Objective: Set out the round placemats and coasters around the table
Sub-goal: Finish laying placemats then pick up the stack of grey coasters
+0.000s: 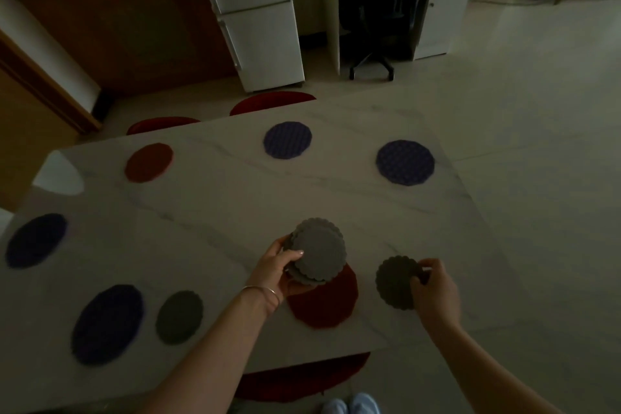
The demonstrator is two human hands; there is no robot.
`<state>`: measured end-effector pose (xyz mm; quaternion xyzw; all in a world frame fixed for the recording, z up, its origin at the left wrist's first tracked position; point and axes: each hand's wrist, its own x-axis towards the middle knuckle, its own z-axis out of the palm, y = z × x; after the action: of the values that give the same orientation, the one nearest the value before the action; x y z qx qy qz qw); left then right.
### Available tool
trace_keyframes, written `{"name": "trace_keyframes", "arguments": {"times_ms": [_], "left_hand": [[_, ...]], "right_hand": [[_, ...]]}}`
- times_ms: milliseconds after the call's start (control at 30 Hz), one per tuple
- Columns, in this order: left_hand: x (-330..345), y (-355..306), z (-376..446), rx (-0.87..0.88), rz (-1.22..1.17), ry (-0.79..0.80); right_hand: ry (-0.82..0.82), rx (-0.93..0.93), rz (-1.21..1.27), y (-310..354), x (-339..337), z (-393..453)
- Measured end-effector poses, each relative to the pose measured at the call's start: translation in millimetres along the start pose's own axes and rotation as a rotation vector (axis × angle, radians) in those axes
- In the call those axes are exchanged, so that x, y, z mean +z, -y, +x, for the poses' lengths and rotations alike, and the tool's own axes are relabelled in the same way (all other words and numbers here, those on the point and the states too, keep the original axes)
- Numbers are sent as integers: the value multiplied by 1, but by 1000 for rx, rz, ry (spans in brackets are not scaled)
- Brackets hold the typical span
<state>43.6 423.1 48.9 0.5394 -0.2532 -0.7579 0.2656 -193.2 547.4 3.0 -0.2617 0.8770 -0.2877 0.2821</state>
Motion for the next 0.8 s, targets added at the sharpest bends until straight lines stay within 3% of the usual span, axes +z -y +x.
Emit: {"name": "trace_keyframes", "arguments": {"times_ms": [200,367,567,800], "left_hand": [[6,6,5,-19,-17,48],[15,5,5,-15,1,107],[58,-5,12,-3,-8,257],[133,-21,36,40,74,266]], "right_hand": [[-71,-16,-173,-1,-5,-4],[-62,-100,137,12,-13,-4],[233,-148,399,66,-22,3],[154,-85,541,85,-64,59]]}}
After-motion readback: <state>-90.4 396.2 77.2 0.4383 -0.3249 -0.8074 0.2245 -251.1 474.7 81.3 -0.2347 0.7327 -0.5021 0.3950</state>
